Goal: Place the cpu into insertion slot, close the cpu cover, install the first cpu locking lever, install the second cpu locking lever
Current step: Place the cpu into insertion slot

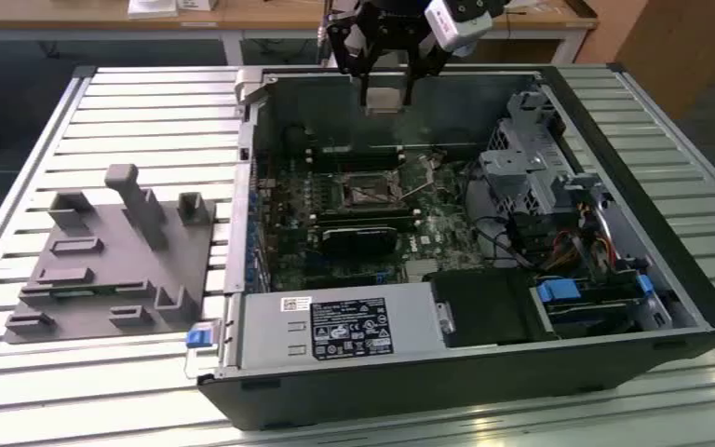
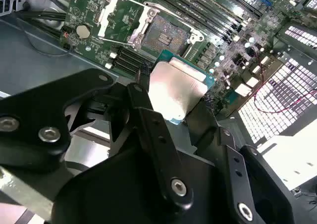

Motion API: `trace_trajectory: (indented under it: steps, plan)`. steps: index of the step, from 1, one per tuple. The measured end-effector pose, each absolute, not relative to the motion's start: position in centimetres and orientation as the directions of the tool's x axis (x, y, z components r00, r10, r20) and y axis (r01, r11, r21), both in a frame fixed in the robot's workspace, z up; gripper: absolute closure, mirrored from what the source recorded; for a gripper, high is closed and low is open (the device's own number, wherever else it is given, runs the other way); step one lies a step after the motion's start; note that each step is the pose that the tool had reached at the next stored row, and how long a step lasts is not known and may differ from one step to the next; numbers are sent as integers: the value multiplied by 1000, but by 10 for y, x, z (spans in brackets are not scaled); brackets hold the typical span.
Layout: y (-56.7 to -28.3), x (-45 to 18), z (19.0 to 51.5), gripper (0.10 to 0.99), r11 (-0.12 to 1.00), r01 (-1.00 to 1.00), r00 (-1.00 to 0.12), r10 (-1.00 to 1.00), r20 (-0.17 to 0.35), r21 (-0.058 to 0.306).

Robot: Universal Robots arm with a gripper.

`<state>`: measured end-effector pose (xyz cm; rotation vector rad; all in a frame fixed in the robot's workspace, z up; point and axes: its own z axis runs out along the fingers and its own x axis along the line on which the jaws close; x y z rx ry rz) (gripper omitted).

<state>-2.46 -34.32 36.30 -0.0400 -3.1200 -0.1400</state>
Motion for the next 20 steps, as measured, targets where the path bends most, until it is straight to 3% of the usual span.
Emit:
trace_trajectory:
  steps: [10,20]
  plan:
    - [-343,-25,363,545,995,37,-999,36,19,89]
    - [-343,-25,362,545,980,179,-984,178,19,82]
